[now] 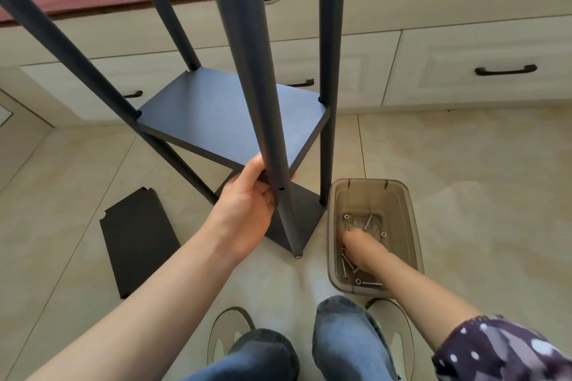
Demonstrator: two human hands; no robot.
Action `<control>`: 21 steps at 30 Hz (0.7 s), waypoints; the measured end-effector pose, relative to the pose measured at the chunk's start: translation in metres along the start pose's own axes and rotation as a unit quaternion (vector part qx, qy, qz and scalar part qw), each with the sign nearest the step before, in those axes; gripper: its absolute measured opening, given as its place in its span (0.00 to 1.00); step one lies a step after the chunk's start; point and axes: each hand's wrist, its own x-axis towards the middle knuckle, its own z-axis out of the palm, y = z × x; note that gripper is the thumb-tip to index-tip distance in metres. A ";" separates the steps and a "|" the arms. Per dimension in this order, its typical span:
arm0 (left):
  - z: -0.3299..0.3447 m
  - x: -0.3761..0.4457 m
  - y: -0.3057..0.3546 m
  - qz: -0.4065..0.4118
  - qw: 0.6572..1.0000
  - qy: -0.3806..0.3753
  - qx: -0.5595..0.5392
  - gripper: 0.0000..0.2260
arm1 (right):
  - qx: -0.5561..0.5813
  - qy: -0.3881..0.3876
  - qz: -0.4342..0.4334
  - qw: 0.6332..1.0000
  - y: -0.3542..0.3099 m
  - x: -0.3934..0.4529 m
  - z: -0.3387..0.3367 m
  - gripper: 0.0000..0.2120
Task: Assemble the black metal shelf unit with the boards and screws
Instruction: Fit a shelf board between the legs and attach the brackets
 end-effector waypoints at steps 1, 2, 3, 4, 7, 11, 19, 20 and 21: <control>0.000 0.000 0.000 0.000 1.000 0.001 0.004 0.10 | 0.019 0.014 0.002 1.000 0.000 -0.002 -0.003 0.15; 0.000 0.000 0.000 0.001 1.000 0.003 0.008 0.10 | 0.047 0.028 0.005 0.998 -0.001 -0.005 -0.007 0.12; -0.001 0.000 0.000 0.000 1.000 0.005 0.010 0.10 | 0.081 0.050 0.009 0.995 -0.002 -0.009 -0.012 0.09; -0.001 0.000 0.000 0.000 1.000 0.006 0.011 0.11 | 0.117 0.078 0.013 0.990 -0.002 -0.015 -0.018 0.06; -0.001 0.000 -0.001 0.000 1.000 0.013 0.017 0.10 | 0.235 0.151 0.023 0.960 -0.011 -0.040 -0.041 0.08; -0.001 -0.001 -0.004 0.002 1.000 0.012 0.027 0.10 | 0.332 0.238 0.011 0.913 -0.035 -0.085 -0.083 0.06; -0.004 -0.013 -0.003 0.009 1.000 -0.005 0.000 0.17 | 0.560 0.222 -0.117 0.789 -0.099 -0.167 -0.148 0.05; -0.005 -0.014 -0.002 0.007 1.000 -0.005 -0.001 0.18 | 0.550 0.226 -0.129 0.794 -0.104 -0.172 -0.152 0.06; -0.004 -0.015 -0.001 0.005 1.000 -0.005 -0.002 0.17 | 0.534 0.233 -0.139 0.801 -0.109 -0.176 -0.155 0.07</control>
